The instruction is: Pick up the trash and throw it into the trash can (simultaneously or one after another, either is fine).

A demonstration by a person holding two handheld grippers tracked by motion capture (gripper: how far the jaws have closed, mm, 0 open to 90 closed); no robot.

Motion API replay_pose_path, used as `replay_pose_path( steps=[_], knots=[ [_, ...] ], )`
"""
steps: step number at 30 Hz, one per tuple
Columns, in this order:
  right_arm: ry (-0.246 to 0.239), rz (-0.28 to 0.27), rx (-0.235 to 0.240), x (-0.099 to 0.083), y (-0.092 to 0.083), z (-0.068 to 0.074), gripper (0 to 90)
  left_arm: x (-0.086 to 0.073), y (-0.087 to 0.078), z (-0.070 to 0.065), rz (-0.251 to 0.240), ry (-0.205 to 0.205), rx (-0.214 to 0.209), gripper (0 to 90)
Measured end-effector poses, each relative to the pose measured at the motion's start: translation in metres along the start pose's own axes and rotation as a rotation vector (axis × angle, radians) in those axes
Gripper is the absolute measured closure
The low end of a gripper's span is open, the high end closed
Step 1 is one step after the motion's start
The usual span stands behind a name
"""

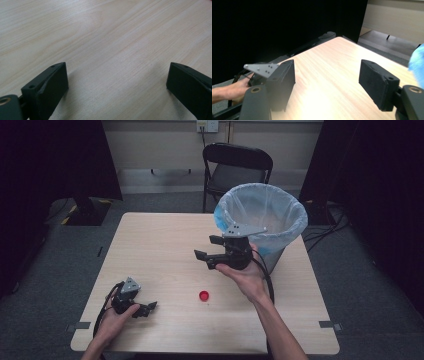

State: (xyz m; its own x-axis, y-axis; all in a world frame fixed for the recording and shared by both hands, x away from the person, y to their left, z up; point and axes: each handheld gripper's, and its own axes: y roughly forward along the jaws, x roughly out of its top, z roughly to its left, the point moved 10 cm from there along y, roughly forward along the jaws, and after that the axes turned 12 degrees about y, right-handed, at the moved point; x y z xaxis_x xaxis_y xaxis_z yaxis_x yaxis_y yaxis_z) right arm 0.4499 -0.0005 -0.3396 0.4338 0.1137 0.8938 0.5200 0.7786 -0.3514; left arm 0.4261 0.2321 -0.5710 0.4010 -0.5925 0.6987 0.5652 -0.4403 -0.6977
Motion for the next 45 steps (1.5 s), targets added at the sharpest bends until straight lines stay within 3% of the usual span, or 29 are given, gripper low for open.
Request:
replay_pose_path(
  steps=[14,21,31,38,45],
  knots=[
    [0.039,0.078,0.020,-0.060,0.022,-0.006,31.9,0.000,0.000,0.000,0.000,0.000,0.000,3.2],
    [0.081,0.104,0.033,-0.083,0.031,-0.010,30.9,0.000,0.000,0.000,0.001,0.000,0.001,3.2],
    [0.105,0.169,-0.002,-0.127,0.047,-0.028,33.5,0.000,0.000,0.000,0.001,-0.001,0.002,3.2],
    [0.110,0.256,-0.008,-0.168,0.058,-0.039,37.4,0.000,0.000,0.000,0.001,-0.001,0.001,3.2],
    [0.096,0.299,-0.033,-0.188,0.066,-0.046,44.2,0.000,0.000,0.000,0.001,0.000,0.001,3.2]
  ],
)
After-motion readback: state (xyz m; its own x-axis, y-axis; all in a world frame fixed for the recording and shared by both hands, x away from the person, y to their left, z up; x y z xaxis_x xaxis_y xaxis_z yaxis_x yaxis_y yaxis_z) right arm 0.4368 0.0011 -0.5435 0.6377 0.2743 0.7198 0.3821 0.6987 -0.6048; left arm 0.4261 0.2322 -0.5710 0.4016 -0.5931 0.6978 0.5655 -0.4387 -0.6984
